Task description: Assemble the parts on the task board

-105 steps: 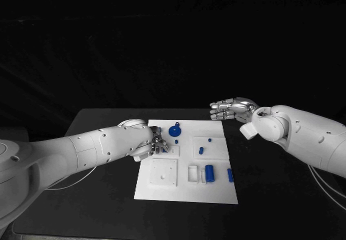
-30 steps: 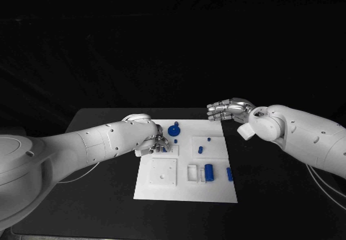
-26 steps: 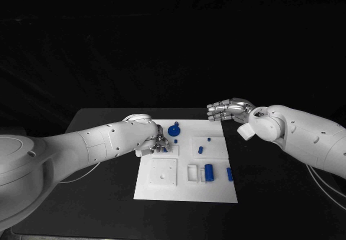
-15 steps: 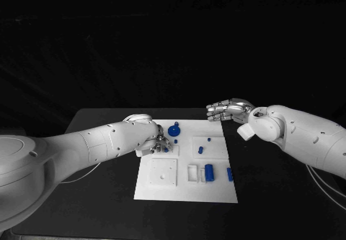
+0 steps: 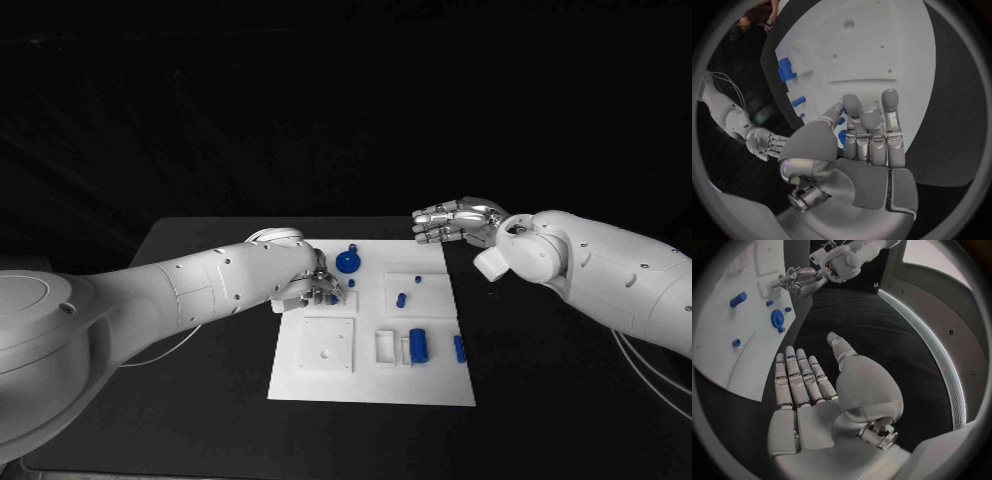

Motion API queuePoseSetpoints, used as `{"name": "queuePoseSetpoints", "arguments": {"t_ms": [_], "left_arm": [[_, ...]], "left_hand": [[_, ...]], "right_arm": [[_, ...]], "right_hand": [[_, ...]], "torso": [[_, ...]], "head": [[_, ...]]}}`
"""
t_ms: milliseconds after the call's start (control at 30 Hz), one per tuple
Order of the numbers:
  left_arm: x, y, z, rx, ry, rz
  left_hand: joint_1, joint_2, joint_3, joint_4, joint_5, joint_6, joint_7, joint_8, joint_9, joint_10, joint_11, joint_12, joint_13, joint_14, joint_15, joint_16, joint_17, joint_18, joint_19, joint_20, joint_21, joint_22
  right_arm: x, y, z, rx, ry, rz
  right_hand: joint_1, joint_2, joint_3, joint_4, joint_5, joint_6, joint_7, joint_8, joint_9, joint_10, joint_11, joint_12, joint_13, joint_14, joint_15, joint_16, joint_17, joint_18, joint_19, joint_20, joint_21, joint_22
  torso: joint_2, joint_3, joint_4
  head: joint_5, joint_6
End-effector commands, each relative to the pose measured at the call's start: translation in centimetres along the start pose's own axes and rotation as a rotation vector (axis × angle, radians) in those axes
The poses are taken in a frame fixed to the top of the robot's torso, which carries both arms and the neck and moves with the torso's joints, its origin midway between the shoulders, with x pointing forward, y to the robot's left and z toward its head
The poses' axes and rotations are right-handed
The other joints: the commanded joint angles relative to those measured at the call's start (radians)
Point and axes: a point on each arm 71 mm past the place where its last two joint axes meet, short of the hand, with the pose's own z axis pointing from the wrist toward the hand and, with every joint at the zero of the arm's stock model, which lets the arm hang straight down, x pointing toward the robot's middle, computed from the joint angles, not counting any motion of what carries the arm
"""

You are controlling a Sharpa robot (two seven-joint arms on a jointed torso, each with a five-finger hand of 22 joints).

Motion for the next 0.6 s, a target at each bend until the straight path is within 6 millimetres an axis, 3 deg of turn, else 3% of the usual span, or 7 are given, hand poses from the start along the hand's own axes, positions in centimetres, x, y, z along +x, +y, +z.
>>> {"name": "queuePoseSetpoints", "arguments": {"t_ms": [33, 167, 600], "left_arm": [[0.14, -0.26, -0.01, 0.019, 0.01, -0.001], [0.05, 0.01, 0.0, 0.015, 0.007, -0.005], [-0.14, 0.7, -0.02, 0.005, 0.0, -0.013]], "left_hand": [[0.007, -0.006, 0.0, 0.007, -0.006, 0.0, -0.003, -0.006, 0.0, 0.044, 0.001, 0.005, -0.002, -0.001, -0.005, 0.001, -0.001, -0.015, 0.002, 0.003, -0.006, 0.015], [0.009, -0.011, -0.008, 0.012, -0.032, 0.001, -0.004, -0.005, 0.0, 0.045, 0.001, 0.005, -0.002, -0.001, -0.005, 0.001, -0.002, -0.015, 0.003, 0.003, -0.007, 0.015], [0.017, -0.018, -0.021, 0.015, -0.051, 0.002, -0.004, -0.006, 0.0, 0.045, 0.001, 0.006, -0.003, -0.001, -0.005, 0.001, -0.001, -0.016, 0.003, 0.003, -0.008, 0.015]], "right_arm": [[0.19, 0.0, 0.01, -0.005, 0.021, -0.006], [0.13, -0.05, -0.03, -0.004, 0.02, -0.006], [0.04, -0.17, -0.1, -0.002, 0.018, -0.005]], "right_hand": [[-0.002, -0.007, -0.007, 0.001, 0.004, -0.005, 0.0, -0.002, -0.001, -0.005, 0.001, 0.001, -0.001, -0.004, 0.0, -0.002, 0.001, 0.0, -0.006, 0.0, -0.005, -0.001], [-0.002, -0.007, -0.007, 0.002, 0.004, -0.005, 0.0, -0.002, -0.001, -0.005, 0.001, 0.001, -0.001, -0.004, 0.0, -0.002, 0.001, 0.0, -0.006, 0.0, -0.005, -0.001], [-0.001, -0.006, -0.011, 0.002, 0.003, -0.004, 0.001, -0.002, -0.001, -0.005, 0.001, 0.001, -0.001, -0.004, 0.0, -0.002, 0.001, 0.0, -0.006, 0.0, -0.005, -0.001]], "torso": [[0.0, 0.0001, -0.0001], [0.0, -0.0004, -0.0001], [0.0, -0.0011, 0.0007]], "head": [[0.0, 0.0], [-0.001, 0.0], [-0.003, -0.002]]}}
